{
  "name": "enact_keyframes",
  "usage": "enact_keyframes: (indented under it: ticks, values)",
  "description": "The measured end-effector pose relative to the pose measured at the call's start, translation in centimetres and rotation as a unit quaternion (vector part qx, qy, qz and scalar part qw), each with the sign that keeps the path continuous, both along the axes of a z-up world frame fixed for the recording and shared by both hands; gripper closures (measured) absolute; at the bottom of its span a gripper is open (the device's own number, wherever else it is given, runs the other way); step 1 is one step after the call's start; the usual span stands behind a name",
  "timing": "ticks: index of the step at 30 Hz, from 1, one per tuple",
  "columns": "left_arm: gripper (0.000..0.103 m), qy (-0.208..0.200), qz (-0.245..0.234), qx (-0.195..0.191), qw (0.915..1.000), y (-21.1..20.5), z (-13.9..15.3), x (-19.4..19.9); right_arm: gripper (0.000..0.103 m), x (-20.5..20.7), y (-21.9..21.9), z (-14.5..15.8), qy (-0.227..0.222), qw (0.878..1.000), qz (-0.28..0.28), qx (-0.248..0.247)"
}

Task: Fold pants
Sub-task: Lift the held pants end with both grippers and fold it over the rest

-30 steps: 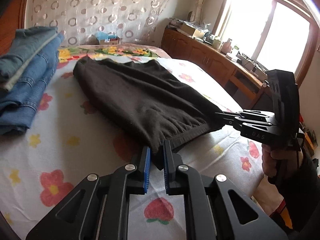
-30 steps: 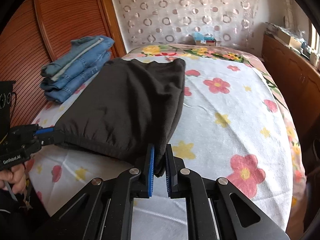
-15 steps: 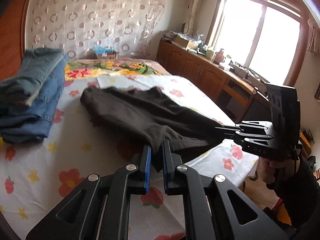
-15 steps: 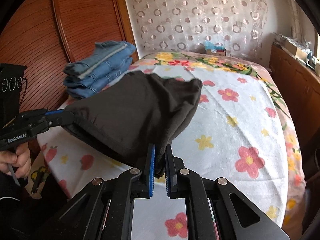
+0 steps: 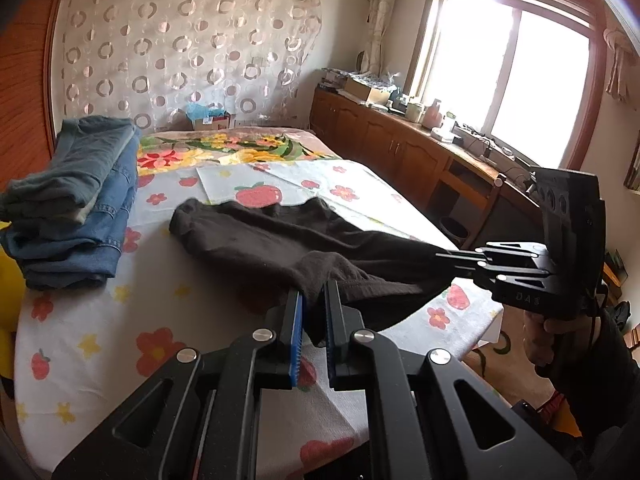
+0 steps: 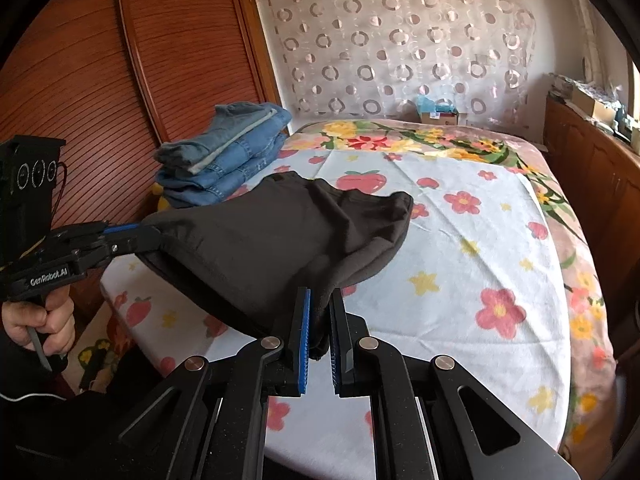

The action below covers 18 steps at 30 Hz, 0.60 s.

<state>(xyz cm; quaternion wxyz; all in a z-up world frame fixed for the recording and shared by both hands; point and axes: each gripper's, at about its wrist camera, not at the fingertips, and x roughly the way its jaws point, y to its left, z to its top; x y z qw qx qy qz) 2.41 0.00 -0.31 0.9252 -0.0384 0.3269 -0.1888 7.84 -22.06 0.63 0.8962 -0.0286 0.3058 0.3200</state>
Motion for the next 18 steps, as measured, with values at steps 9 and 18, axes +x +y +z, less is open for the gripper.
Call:
enact_keyframes:
  ticks: [9,18]
  values:
    - [0.093,0.014,0.014,0.001,0.9998,0.7,-1.3,1.8,0.095,1.8,0.7,-0.6,0.004,1.000,-0.005,0.012]
    - [0.093,0.013,0.038,0.020,0.9990,1.6,-0.5,6.8,0.095,8.2,3.1,1.1,-0.026,0.999,-0.023,0.014]
